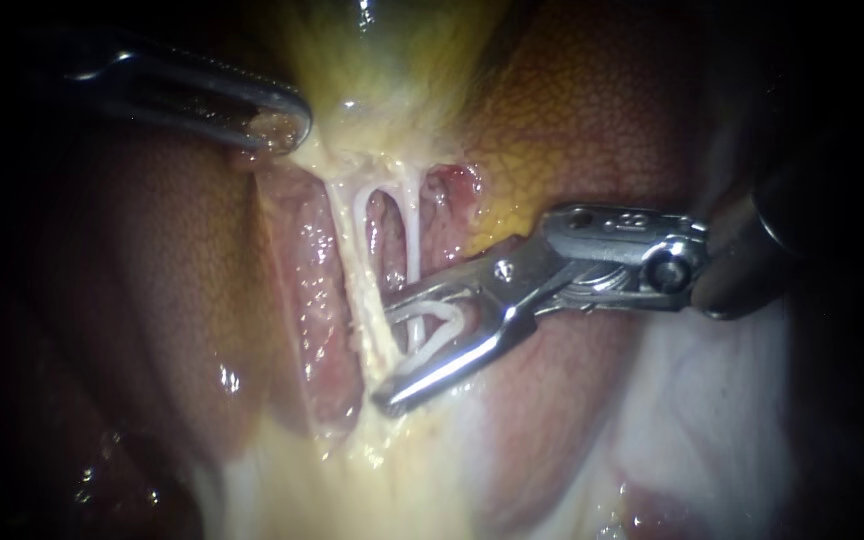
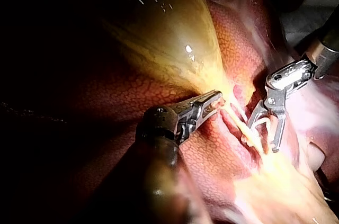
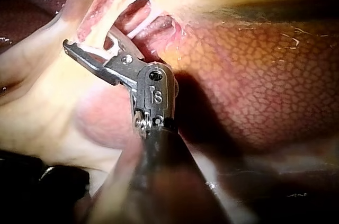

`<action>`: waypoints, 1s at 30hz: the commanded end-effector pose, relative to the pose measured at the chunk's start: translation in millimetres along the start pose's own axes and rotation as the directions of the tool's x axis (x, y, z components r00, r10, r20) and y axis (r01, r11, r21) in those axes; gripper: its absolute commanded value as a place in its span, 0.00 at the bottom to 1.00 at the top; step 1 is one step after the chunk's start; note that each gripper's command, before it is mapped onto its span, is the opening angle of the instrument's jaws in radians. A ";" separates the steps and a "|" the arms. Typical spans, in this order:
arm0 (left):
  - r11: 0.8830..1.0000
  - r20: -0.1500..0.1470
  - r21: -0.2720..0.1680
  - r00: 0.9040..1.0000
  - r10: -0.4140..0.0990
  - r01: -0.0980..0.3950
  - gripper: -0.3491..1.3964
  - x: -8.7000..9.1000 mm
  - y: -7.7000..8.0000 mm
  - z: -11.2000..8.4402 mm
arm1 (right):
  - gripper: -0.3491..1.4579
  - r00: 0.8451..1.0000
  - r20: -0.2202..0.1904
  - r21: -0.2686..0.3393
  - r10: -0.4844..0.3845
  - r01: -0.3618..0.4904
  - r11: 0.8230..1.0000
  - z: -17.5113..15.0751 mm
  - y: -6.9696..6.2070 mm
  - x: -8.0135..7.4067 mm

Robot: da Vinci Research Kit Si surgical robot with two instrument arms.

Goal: Clipping first clip left tube

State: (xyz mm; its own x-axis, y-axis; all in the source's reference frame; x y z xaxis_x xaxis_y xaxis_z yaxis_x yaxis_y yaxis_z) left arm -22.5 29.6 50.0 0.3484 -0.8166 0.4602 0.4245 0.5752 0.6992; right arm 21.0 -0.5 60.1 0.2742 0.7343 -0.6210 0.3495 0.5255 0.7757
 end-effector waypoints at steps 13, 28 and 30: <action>1.000 0.000 0.000 1.000 0.000 0.000 0.00 0.0 0.0 0.0 | 0.44 0.998 -0.057 0.116 0.020 -0.014 0.993 2.2 -0.5 0.0; 1.000 0.000 0.000 1.000 0.000 0.000 0.00 0.1 0.0 -0.2 | 0.41 1.000 -0.019 0.230 0.007 -0.003 0.973 4.1 -3.6 -0.5; 1.000 0.000 0.000 1.000 0.000 0.000 0.00 0.1 0.0 -0.2 | 0.39 1.000 -0.015 0.239 0.006 -0.002 0.971 4.1 -3.7 -0.6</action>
State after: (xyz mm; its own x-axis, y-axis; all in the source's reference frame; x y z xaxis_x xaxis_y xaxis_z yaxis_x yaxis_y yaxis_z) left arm -22.3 29.6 50.0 0.3483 -0.8167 0.4600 0.4251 0.5750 0.6990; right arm 23.2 -4.7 57.1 0.2637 0.7430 -0.6151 0.5556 0.4043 0.7266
